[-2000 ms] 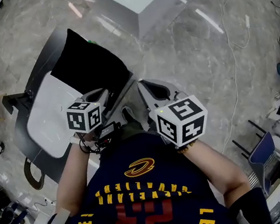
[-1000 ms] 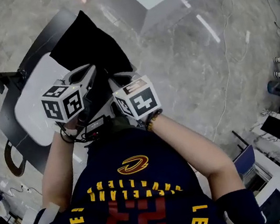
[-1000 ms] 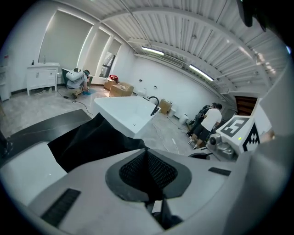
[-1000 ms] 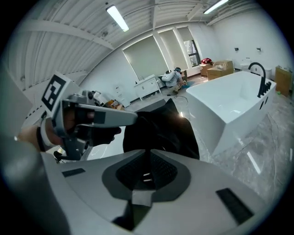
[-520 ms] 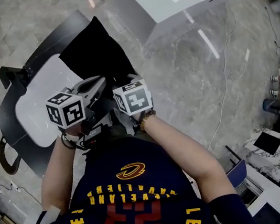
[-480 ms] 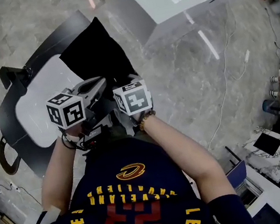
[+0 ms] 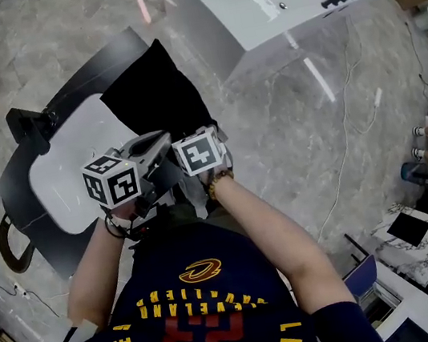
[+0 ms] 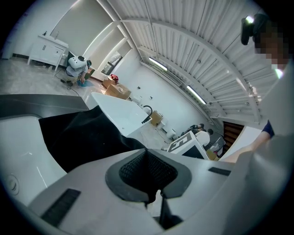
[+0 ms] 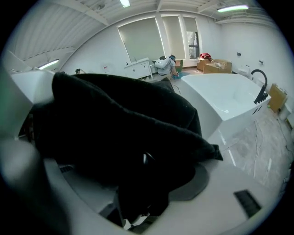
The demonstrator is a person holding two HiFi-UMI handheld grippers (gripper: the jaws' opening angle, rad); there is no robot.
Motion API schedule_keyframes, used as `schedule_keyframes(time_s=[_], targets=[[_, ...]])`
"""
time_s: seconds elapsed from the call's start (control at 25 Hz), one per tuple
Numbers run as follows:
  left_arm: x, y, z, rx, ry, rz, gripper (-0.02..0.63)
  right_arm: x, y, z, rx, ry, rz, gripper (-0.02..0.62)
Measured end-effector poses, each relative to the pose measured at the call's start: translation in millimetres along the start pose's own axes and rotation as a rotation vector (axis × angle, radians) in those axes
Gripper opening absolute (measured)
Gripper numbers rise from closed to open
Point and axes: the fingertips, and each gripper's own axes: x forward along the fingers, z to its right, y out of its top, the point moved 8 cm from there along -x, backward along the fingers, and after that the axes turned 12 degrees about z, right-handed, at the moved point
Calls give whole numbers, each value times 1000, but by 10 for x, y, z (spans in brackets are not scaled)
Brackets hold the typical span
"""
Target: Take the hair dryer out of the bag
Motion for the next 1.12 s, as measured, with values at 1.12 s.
schedule_keyframes(time_s=[1.12], targets=[[-65, -128, -47, 33, 111, -1, 18, -160, -121, -39, -173, 31, -82, 225]])
